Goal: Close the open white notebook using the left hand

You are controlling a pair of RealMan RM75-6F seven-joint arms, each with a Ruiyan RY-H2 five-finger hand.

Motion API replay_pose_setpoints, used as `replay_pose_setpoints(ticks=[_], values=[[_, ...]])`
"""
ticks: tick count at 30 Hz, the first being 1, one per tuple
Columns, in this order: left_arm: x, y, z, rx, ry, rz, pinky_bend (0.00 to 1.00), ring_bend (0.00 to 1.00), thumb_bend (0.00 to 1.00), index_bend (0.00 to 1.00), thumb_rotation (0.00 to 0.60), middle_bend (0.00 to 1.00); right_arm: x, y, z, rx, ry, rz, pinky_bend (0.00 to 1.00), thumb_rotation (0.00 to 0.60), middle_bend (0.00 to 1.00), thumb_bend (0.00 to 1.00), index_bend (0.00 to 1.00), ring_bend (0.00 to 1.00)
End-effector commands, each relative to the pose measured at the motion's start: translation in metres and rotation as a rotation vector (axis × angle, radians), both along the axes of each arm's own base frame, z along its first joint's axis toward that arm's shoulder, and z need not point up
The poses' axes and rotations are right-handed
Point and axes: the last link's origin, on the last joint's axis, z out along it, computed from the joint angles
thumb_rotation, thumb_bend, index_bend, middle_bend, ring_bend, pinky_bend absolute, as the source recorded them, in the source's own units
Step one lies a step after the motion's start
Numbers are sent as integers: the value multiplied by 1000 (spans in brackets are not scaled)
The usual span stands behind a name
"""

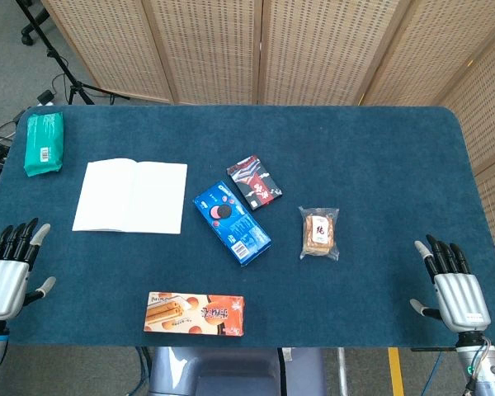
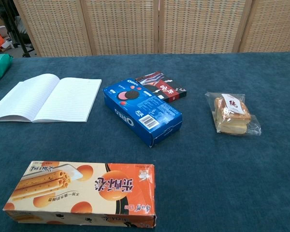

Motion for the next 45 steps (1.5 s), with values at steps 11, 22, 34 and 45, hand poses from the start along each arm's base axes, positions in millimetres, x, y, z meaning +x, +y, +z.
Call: replay_pose_setpoints(ticks=[11,22,34,45], values=[[0,0,0,-3,2,-1,0,0,191,0,600,0,1,1,0,-1,-2,4,0,600,0,104,54,0],[-2,1,0,-5,1,3,0,0,191,0,600,0,1,0,0,-1,6,2,0,600,0,104,54,0],[-4,11,-5,-25,0,25,0,0,195,0,600,0,1,0,0,-1,1,1,0,600,0,103,54,0],[-19,56,-12,-106,116,82,0,0,208,0,600,0,-1,-1,-2,12,1,-8,0,600,0,104,54,0]])
